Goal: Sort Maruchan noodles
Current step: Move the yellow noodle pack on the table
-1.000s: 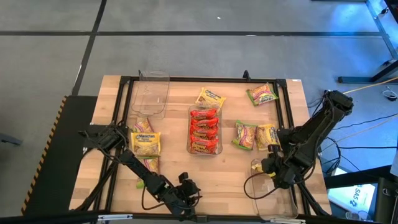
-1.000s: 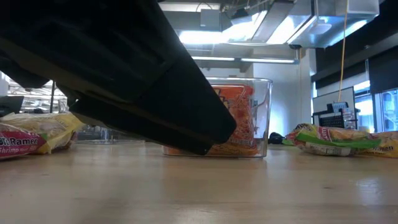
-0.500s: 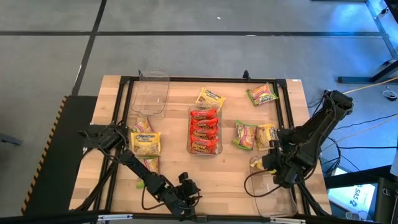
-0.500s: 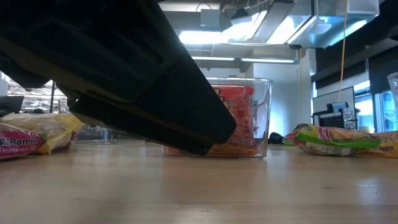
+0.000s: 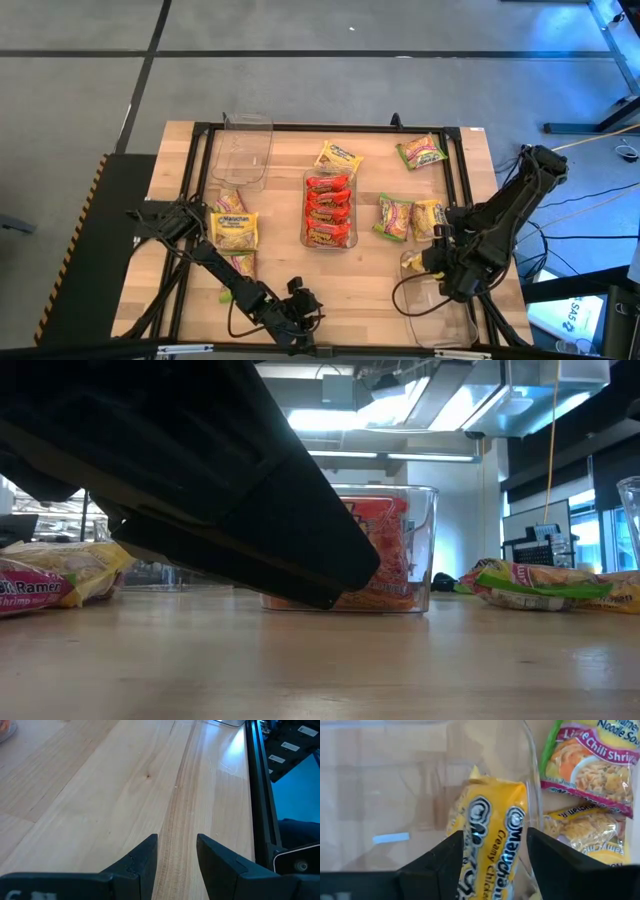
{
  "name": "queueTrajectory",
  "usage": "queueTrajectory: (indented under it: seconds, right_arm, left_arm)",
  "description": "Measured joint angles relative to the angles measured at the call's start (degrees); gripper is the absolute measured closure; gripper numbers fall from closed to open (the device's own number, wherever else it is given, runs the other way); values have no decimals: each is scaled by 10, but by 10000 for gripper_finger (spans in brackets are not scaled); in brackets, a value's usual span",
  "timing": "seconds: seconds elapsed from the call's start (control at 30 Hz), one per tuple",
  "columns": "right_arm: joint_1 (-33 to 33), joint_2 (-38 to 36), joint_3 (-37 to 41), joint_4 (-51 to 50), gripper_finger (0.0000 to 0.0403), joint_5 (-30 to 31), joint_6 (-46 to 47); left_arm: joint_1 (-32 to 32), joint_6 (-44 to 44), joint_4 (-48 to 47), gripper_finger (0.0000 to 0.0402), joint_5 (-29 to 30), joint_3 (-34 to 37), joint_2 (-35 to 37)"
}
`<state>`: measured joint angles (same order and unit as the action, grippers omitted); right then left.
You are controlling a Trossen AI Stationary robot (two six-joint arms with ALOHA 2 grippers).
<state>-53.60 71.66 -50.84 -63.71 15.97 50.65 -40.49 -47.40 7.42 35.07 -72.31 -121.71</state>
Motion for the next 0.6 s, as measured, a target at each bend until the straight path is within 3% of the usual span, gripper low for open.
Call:
queueTrajectory:
  seconds: [0.3,0.6]
  right_arm:
    - [0,0,-69,3,203,23,3]
    - [0,1,-55,236,203,105,-47]
  left_arm:
    - [6,0,5,271,2,0,0]
    - [17,30,-8,271,-33,-1,26]
